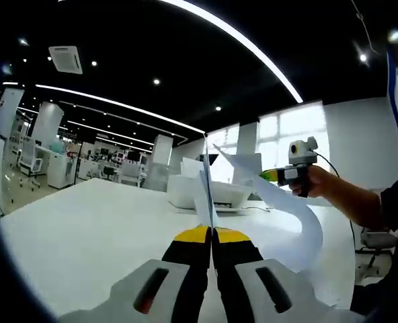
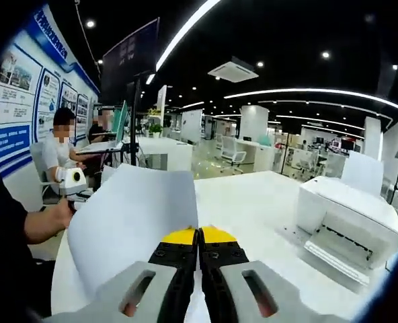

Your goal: Organize the stack of printing papers by aligning and flattening the scattered papers on the table

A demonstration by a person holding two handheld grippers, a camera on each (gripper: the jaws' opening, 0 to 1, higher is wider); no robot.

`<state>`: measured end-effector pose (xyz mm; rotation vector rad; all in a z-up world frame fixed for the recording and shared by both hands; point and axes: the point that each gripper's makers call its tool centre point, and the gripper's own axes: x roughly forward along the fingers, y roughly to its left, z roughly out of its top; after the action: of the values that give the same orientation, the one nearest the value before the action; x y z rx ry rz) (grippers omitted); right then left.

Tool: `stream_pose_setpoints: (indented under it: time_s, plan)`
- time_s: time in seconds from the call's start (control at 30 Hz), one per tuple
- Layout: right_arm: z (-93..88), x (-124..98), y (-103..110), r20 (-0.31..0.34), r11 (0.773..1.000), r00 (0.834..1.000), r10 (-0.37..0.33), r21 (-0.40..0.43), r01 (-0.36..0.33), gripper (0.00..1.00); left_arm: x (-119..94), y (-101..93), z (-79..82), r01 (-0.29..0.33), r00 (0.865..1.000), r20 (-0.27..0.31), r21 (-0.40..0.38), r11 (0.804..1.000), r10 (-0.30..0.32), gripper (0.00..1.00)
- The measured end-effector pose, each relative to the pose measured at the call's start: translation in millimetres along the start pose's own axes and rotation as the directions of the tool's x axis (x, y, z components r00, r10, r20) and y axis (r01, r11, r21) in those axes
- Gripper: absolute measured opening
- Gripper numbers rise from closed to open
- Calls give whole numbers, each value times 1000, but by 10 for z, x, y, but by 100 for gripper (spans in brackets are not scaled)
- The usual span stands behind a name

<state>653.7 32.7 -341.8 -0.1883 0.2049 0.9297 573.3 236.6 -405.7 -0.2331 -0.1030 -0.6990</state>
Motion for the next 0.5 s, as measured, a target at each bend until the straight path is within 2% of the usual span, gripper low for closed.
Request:
stream_pose_setpoints:
  time_s: [0.27,0.5]
  plan:
    - [-110,225,-15,-35,1000,999,15,13,-14,0,1,2,-2,-1,1000,0,-4,1000,1,6]
    - [-211,372,59,-50,999,998,37,20,-36,0,3,10,-7,-3,1000,-3,-8,1000,3,6]
